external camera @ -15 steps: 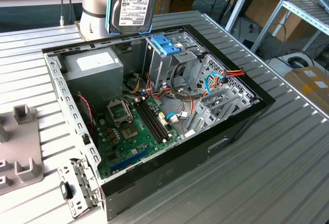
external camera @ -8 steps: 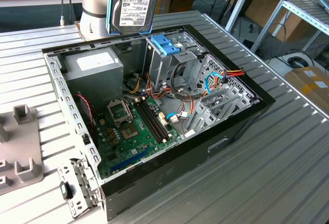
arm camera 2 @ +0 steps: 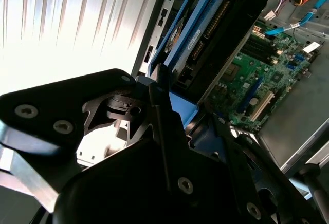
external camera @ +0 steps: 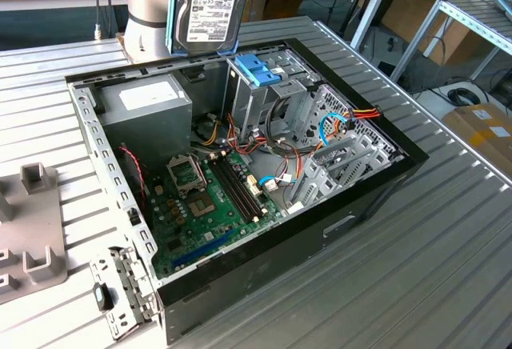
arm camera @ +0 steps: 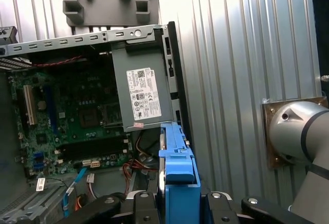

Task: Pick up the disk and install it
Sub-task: 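Pick up the disk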

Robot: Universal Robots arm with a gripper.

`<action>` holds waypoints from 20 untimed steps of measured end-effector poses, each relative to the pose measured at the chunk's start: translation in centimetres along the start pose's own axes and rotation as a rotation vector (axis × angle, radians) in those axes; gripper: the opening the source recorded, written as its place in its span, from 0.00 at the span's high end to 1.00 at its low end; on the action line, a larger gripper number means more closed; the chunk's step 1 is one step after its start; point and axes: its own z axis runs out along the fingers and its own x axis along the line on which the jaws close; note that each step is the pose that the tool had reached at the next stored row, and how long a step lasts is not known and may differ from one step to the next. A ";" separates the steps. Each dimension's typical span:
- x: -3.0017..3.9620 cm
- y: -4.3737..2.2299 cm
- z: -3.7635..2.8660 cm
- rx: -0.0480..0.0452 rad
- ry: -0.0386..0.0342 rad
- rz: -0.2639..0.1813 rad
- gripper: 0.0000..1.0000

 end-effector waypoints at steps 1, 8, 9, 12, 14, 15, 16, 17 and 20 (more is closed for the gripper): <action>0.13 -0.02 -0.01 0.0000 0.0000 0.000 0.63; 0.41 -0.06 -0.03 0.0000 0.0000 0.000 0.63; 0.44 -0.06 -0.03 0.0000 0.0001 0.000 0.63; 0.54 -0.07 -0.03 0.0000 0.0000 0.000 0.63; 0.60 -0.08 -0.04 0.0000 0.0000 0.000 0.63; 0.63 -0.09 -0.04 0.0000 0.0000 0.000 0.63; 0.66 -0.09 -0.04 0.0000 0.0000 0.000 0.63; 0.71 -0.10 -0.04 0.0000 0.0000 0.000 0.63; 0.84 -0.12 -0.05 0.0000 0.0001 0.000 0.63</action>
